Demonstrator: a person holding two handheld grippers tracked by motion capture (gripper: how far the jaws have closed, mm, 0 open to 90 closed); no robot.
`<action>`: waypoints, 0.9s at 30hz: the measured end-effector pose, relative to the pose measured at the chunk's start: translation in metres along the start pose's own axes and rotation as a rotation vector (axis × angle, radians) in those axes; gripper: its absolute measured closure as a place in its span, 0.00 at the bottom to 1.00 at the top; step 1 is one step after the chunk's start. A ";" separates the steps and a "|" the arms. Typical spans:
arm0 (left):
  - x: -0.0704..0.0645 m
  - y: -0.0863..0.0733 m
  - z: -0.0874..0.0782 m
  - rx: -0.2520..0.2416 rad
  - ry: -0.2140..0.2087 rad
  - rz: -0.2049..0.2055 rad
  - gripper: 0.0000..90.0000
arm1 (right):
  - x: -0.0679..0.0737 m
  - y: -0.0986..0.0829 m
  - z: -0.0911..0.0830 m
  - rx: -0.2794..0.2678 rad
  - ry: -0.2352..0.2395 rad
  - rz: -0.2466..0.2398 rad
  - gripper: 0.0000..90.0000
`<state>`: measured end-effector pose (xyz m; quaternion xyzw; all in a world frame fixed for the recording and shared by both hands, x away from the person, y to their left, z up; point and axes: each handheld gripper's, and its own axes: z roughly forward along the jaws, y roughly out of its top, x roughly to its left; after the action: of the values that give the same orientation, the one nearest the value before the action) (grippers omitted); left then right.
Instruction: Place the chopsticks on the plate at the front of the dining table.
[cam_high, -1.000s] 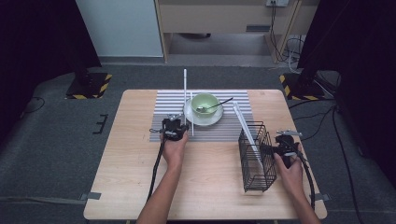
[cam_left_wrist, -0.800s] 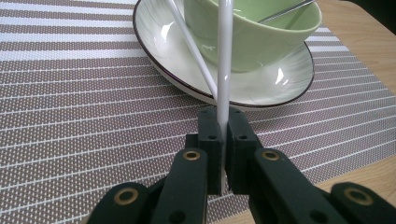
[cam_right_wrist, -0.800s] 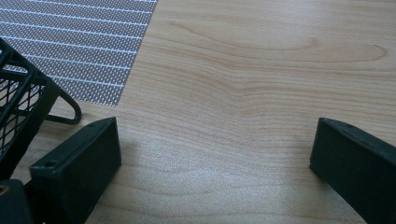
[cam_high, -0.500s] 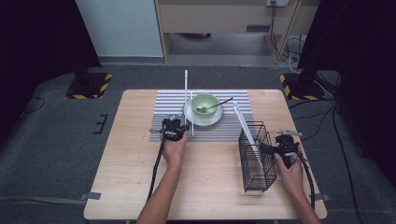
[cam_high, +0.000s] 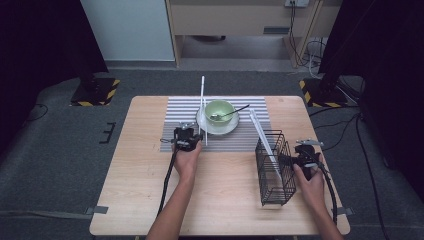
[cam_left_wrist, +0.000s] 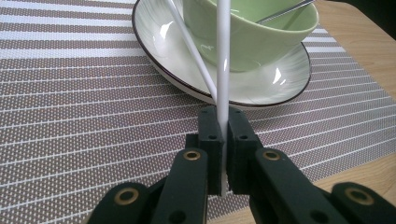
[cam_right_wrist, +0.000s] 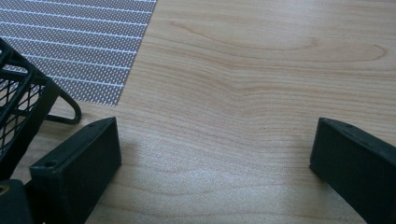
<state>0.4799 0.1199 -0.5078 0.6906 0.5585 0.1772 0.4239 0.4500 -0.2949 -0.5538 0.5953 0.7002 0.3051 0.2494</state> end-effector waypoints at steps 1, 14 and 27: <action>0.000 0.000 0.000 0.001 -0.001 0.001 0.96 | 0.000 0.000 0.000 0.000 0.000 0.001 0.02; -0.001 0.000 0.000 -0.002 0.015 0.002 0.96 | 0.000 0.000 0.000 0.000 0.000 0.001 0.02; 0.008 -0.001 0.003 -0.009 0.056 -0.035 0.96 | -0.001 0.000 0.000 -0.002 -0.001 -0.010 0.02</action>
<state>0.4834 0.1260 -0.5122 0.6737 0.5811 0.1916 0.4144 0.4500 -0.2956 -0.5540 0.5918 0.7027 0.3043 0.2517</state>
